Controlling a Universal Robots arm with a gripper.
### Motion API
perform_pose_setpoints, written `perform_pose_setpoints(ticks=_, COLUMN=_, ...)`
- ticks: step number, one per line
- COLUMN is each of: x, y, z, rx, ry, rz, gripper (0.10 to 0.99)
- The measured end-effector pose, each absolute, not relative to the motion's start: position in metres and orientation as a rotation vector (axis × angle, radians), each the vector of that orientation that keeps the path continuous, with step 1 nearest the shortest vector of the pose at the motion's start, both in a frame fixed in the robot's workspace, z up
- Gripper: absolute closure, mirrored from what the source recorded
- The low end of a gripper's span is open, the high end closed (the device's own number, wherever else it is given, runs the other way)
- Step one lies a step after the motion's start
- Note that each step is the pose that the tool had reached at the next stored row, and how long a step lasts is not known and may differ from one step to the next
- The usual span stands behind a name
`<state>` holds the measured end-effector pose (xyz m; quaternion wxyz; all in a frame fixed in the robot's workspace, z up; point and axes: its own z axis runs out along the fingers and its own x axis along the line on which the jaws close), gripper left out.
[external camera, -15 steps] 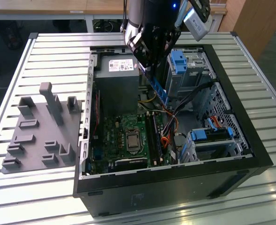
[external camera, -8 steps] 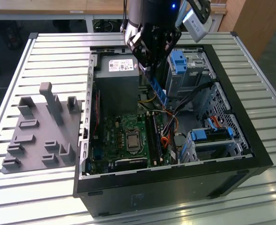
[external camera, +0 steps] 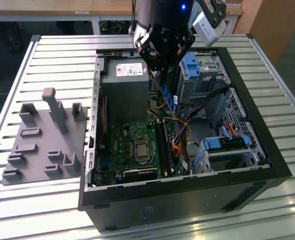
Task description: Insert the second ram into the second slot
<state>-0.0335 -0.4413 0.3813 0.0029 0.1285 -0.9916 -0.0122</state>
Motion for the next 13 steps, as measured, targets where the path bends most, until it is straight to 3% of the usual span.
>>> perform_pose_setpoints(ticks=13, x=-0.0336, y=-0.4413, z=0.3812, rx=0.210, ry=-3.130, rz=-0.039, gripper=0.949)
